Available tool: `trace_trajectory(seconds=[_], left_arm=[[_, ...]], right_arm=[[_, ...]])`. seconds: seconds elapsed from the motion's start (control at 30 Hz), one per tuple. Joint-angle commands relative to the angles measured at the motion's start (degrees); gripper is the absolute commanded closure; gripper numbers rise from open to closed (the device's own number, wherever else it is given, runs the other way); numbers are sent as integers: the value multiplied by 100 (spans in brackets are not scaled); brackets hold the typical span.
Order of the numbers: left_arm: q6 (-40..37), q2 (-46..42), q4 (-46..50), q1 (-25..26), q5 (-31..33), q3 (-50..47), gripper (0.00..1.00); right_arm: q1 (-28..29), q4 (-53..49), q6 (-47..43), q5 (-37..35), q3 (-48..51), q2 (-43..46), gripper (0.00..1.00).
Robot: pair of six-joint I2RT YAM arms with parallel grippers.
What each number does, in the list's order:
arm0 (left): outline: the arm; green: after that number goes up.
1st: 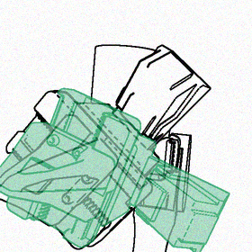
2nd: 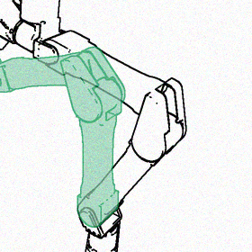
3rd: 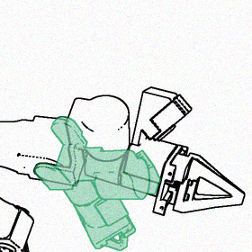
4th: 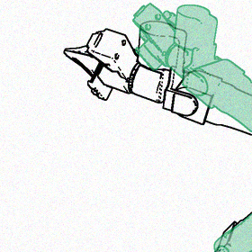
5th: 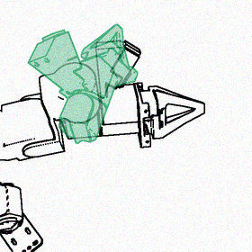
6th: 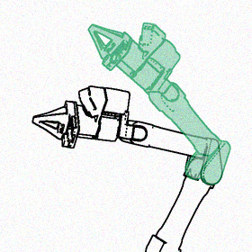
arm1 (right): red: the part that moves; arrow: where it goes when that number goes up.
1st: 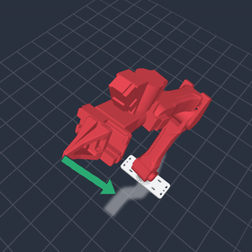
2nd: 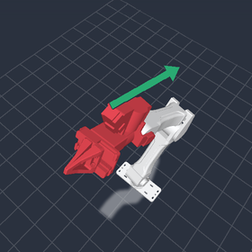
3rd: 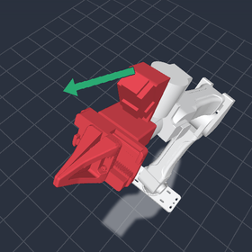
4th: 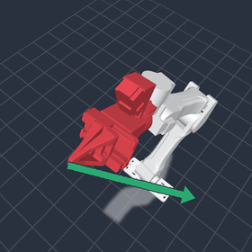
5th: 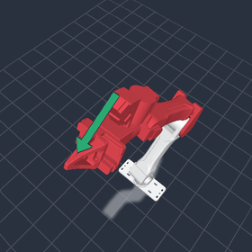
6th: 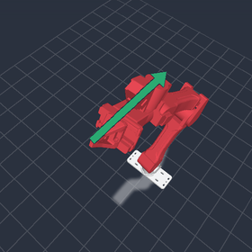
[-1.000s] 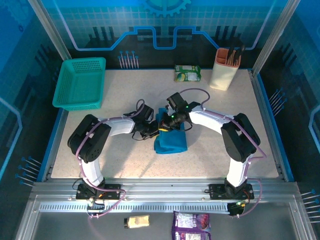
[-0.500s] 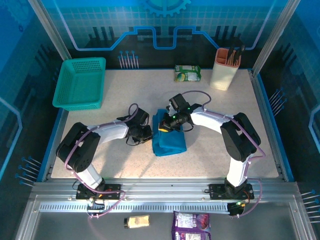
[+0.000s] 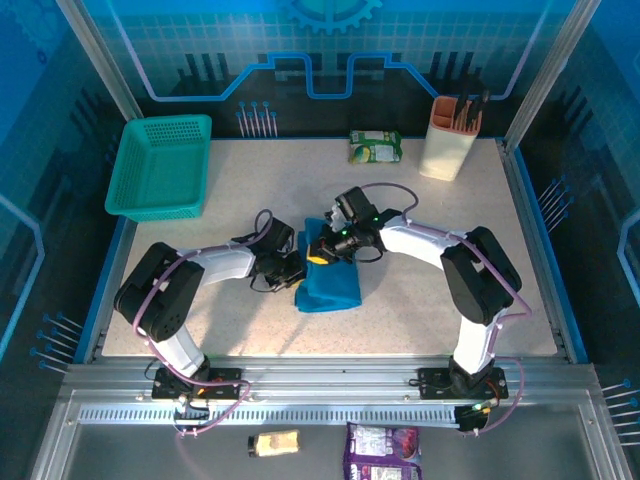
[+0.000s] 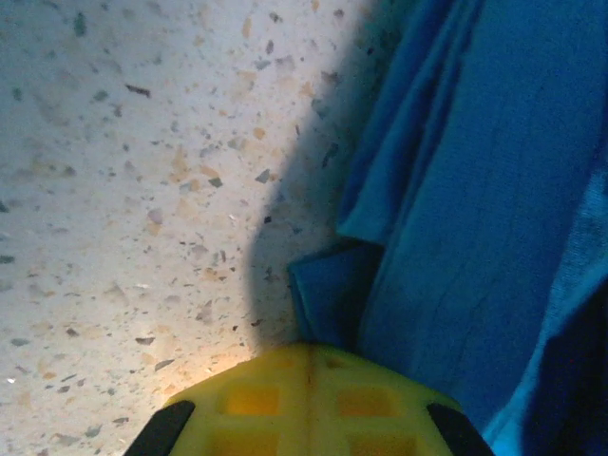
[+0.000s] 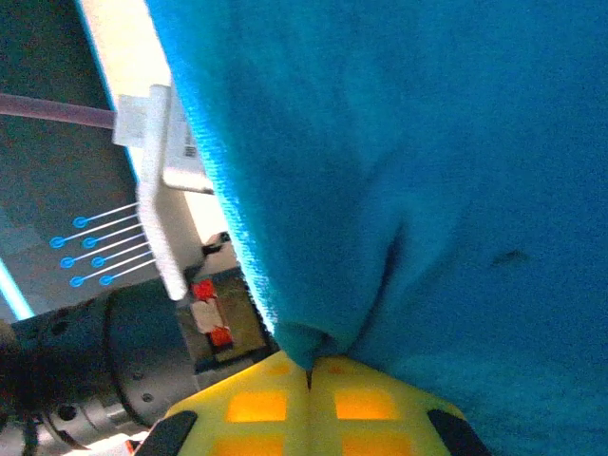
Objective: Fold the inside-out t-shirt
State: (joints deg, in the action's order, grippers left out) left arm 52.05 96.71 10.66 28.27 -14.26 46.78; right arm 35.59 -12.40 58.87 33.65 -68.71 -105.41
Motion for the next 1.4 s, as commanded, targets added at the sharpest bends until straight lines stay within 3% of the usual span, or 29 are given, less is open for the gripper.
trace_trajectory(seconds=[0.0,0.33,0.47,0.57,0.63,0.73,0.93,1.1,1.23,1.37], left_arm=[[102,322,-360,121,-287,-246,100],[350,185,-890,122,-227,-734,100],[522,53,-1031,125,-105,-938,100],[526,-377,-618,41,202,-1007,98],[423,-792,-118,-103,470,-996,90],[145,-1365,573,-442,650,-952,83],[-545,-2410,1543,-920,564,-652,87],[-651,-2380,1675,-435,135,-28,93],[-505,-1653,1467,297,-158,601,95],[-361,-918,1383,757,-242,984,97]], right_arm=[[37,888,568,314,186,-267,100],[48,2570,1599,794,376,-879,100],[122,2752,1744,871,434,-920,100],[110,2732,1721,853,546,-904,98],[80,2646,1662,836,613,-828,92],[25,2526,1544,963,615,-664,74],[-233,1288,444,1084,593,70,55],[-597,28,-652,993,770,600,58],[-713,-833,-1554,1040,686,509,67],[-729,-1078,-2047,1267,626,156,72]])
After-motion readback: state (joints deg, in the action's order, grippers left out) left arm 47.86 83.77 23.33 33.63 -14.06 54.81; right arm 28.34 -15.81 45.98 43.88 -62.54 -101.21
